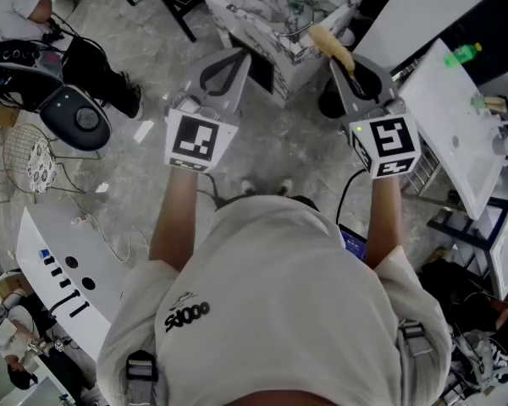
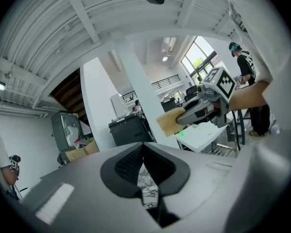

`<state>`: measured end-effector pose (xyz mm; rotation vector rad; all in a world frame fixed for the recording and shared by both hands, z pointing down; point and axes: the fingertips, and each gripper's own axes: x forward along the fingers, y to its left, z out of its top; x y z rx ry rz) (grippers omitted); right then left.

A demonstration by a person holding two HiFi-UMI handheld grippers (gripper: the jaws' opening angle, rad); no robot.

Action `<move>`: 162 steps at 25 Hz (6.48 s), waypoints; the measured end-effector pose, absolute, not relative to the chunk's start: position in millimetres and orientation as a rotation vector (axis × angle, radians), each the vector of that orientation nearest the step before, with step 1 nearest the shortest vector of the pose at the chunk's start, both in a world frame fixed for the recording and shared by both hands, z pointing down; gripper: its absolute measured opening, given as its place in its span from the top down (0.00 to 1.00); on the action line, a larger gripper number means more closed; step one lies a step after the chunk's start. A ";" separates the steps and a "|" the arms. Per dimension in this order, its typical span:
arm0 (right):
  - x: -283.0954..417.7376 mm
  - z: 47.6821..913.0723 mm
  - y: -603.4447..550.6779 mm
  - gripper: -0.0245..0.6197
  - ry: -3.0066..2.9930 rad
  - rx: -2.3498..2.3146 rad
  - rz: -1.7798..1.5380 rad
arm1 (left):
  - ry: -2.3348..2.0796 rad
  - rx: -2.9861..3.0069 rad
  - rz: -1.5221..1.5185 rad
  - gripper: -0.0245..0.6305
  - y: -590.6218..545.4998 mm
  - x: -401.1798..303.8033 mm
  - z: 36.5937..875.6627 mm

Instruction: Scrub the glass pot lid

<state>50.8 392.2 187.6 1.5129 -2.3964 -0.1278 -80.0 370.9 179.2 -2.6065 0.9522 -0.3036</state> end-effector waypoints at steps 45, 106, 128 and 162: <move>109.3 204.0 266.6 0.89 -2.429 1.542 -0.096 | 0.927 -2.677 -0.200 0.95 232.3 -23.0 190.9; 98.6 365.8 -119.7 0.88 -2.223 1.384 0.325 | 0.959 -2.890 -0.478 0.95 -151.1 -22.9 310.7; 89.4 487.3 -144.5 0.89 -2.207 1.236 0.499 | 1.177 -2.896 -0.661 0.95 -174.6 -20.2 410.4; 154.6 612.3 -171.3 0.88 -1.750 1.610 0.708 | 1.127 -2.971 -0.749 0.95 -182.5 -24.5 472.0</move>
